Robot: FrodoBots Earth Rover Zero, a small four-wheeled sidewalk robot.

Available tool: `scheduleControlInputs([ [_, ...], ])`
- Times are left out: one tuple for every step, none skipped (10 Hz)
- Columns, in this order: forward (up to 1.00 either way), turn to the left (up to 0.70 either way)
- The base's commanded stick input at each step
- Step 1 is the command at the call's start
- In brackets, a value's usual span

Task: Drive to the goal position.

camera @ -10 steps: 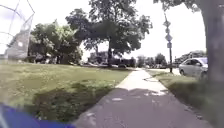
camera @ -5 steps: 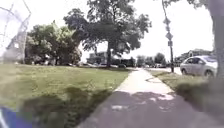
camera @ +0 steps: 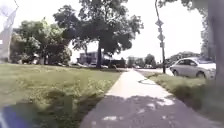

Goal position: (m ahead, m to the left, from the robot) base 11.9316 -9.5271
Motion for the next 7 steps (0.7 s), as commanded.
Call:
scheduleControlInputs([
  [0.70, 0.00],
  [0.70, 0.00],
  [0.70, 0.00],
  [0.70, 0.00],
  [0.70, 0.00],
  [0.70, 0.00],
  [0.70, 0.00],
])
